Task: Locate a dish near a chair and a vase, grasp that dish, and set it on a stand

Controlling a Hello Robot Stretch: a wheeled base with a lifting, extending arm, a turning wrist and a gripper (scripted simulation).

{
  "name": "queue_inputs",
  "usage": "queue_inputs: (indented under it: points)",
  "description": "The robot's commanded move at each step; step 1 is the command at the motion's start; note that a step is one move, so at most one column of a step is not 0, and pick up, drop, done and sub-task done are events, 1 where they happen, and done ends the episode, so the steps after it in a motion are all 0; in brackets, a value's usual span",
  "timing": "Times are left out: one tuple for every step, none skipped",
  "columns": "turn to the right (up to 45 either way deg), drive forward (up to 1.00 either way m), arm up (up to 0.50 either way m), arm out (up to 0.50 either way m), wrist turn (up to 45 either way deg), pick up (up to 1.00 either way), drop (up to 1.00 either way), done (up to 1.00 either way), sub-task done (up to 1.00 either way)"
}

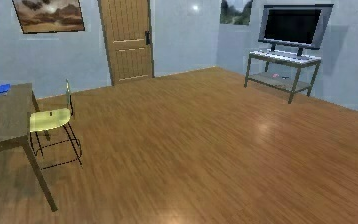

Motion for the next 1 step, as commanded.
queue_inputs:
  points:
    - [0.0, 0.0, 0.1, 0.0, 0.0, 0.0, 0.0, 0.0, 0.0]
